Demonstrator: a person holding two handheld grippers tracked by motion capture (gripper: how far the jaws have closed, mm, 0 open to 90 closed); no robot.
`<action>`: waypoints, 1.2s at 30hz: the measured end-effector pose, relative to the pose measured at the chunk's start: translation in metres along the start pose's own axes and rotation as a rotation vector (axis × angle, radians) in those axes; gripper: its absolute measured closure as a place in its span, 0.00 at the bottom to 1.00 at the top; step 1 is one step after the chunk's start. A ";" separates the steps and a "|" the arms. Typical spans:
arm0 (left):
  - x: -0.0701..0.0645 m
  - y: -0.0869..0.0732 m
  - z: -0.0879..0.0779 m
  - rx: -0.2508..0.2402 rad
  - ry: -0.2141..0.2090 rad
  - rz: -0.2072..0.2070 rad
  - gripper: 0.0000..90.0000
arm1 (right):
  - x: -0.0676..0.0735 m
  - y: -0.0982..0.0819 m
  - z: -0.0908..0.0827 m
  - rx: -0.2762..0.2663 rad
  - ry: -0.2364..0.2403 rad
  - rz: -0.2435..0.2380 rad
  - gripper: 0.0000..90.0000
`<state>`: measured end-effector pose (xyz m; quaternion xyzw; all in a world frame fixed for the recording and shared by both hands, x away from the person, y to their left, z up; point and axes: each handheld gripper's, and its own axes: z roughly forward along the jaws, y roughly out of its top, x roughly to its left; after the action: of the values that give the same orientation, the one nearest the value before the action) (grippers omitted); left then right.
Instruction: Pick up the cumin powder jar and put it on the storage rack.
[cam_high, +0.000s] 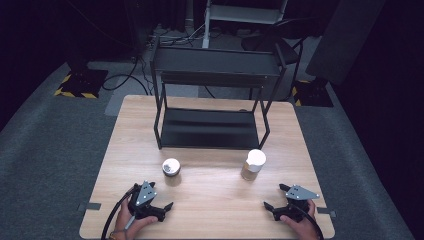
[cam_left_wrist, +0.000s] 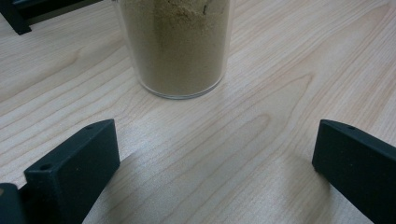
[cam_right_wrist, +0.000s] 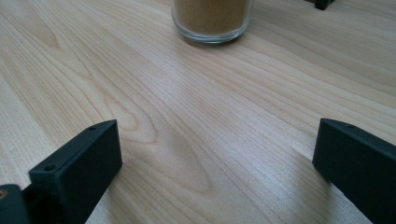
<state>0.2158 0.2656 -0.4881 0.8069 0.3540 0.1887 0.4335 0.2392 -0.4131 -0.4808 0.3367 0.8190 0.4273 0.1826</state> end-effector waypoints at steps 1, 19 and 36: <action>0.000 0.000 0.000 0.000 0.000 0.000 0.00 | 0.000 0.000 0.000 0.000 0.000 0.000 0.01; 0.000 0.000 0.000 0.000 0.000 0.000 0.00 | 0.000 0.000 0.000 0.000 0.001 -0.003 0.01; 0.001 0.011 -0.005 0.001 0.017 -0.031 0.01 | -0.001 0.000 0.000 0.002 0.008 -0.006 0.00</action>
<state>0.2182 0.2650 -0.4763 0.8000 0.3703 0.1888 0.4327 0.2402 -0.4138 -0.4805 0.3328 0.8211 0.4273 0.1801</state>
